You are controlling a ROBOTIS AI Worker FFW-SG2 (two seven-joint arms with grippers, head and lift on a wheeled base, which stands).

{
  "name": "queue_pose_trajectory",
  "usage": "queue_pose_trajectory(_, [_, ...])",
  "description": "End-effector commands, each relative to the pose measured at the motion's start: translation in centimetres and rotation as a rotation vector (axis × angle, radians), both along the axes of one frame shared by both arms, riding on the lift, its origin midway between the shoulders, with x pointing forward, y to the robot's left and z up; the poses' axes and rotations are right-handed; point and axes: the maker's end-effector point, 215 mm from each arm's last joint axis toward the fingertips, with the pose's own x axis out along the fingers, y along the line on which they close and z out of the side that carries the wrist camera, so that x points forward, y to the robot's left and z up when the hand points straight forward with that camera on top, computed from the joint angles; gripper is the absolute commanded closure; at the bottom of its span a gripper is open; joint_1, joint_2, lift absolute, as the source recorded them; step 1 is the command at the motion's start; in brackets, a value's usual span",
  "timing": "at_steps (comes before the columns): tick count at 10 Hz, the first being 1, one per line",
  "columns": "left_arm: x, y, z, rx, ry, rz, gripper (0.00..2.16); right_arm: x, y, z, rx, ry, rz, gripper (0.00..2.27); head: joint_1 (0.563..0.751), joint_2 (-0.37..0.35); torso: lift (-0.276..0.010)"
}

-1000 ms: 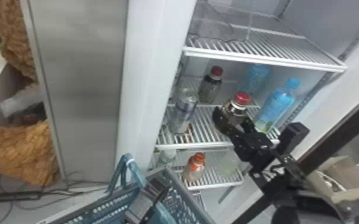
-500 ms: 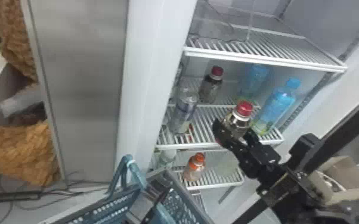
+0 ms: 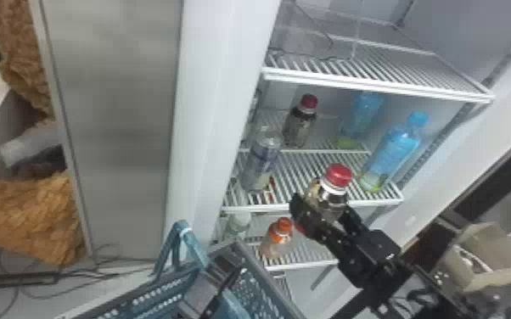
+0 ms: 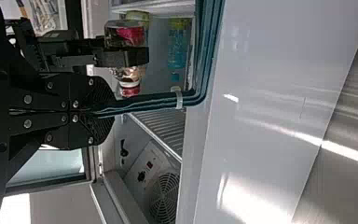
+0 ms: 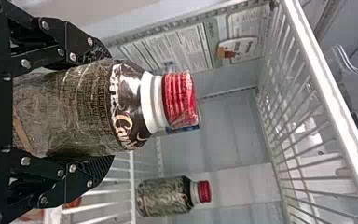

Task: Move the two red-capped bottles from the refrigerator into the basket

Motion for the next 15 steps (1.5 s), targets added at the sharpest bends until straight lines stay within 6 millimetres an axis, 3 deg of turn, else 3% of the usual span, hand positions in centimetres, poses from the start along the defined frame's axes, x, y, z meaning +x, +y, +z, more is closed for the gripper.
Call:
queue_pose_trajectory(1, [0.0, 0.0, 0.1, 0.000, -0.002, -0.001, 1.20, -1.1, 1.6, -0.6, 0.026, 0.033, 0.030, 1.28, 0.695, -0.350, 0.000])
queue_pose_trajectory(6, [-0.2, -0.3, -0.1, 0.000, 0.000, -0.012, 1.20, -3.1, 8.8, 1.5, 0.154, 0.040, 0.195, 1.28, 0.695, -0.350, 0.000])
queue_pose_trajectory(8, [-0.1, -0.3, -0.1, 0.000, 0.000, -0.010, 1.20, -4.5, 10.7, 0.9, 0.173, 0.090, 0.247, 1.28, 0.695, -0.350, 0.000])
queue_pose_trajectory(11, [0.3, 0.0, 0.0, -0.001, 0.000, 0.003, 1.20, -7.1, 12.1, -1.6, 0.207, 0.210, 0.293, 1.25, 0.695, -0.350, 0.000])
queue_pose_trajectory(12, [0.3, -0.1, 0.0, 0.002, 0.000, 0.002, 1.20, -7.6, 12.6, -2.0, 0.239, 0.235, 0.310, 0.99, 0.695, -0.350, 0.000])
queue_pose_trajectory(14, [0.3, -0.1, 0.0, 0.002, -0.002, 0.002, 1.20, -7.6, 12.1, -2.4, 0.239, 0.249, 0.306, 0.22, 0.695, -0.350, 0.000])
queue_pose_trajectory(15, [0.3, 0.0, 0.0, 0.000, 0.001, 0.003, 1.20, -7.4, 11.2, -2.3, 0.225, 0.242, 0.286, 0.05, 0.695, -0.350, 0.000])
